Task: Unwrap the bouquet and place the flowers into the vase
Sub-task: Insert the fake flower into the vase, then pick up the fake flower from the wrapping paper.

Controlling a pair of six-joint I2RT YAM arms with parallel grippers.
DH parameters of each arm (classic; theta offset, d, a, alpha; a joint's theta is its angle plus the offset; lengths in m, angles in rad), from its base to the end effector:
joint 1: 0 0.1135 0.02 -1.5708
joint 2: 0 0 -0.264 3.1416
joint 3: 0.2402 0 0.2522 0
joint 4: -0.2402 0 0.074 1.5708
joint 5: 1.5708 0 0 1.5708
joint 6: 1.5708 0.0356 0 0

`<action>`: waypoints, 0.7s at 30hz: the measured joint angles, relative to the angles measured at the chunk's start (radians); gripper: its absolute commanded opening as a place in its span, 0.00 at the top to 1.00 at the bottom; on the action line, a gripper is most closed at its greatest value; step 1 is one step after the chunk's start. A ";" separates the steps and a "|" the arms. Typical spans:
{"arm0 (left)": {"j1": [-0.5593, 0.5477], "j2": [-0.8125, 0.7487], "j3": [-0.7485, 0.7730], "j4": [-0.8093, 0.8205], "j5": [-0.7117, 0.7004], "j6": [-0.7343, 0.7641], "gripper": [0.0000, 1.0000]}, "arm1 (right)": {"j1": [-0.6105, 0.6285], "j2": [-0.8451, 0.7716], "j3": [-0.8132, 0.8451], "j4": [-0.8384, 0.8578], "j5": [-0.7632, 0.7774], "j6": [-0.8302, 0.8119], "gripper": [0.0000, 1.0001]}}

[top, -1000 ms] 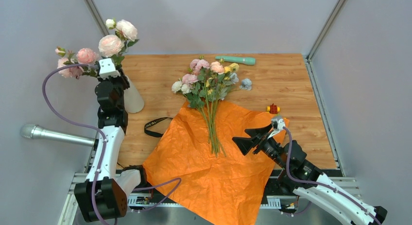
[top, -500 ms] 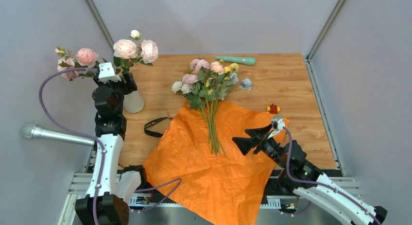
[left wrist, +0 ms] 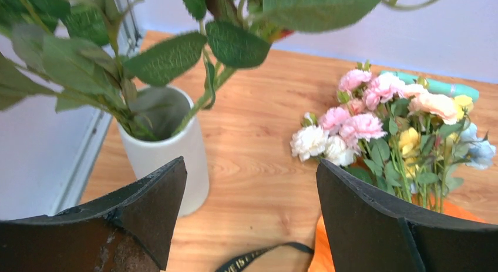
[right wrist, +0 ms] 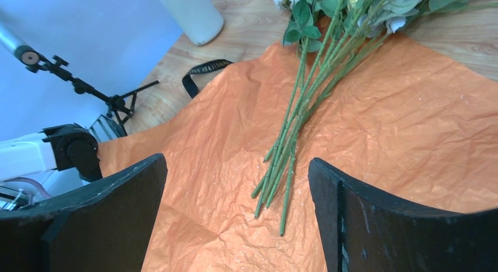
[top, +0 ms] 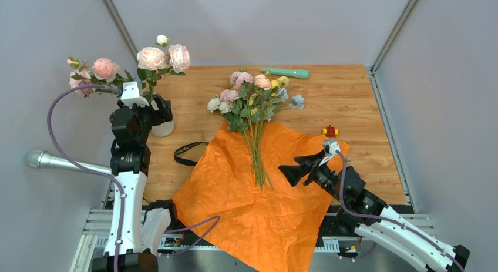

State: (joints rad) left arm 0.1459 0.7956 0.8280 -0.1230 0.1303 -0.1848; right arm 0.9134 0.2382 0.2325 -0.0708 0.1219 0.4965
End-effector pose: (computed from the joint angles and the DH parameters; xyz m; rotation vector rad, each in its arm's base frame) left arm 0.1857 0.0226 0.3601 -0.1756 1.6531 -0.1377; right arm 0.0754 0.0906 0.2260 -0.2633 1.7193 0.9616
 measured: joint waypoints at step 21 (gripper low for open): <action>-0.183 0.022 -0.137 -0.204 0.286 -0.092 0.11 | 0.005 0.982 0.389 -0.011 0.009 0.085 0.41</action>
State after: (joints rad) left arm -0.0368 0.8177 0.6914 -0.3267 0.4164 -0.2771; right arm 0.9180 1.2198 0.6212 -0.0818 0.1310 0.5819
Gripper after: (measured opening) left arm 0.888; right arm 0.611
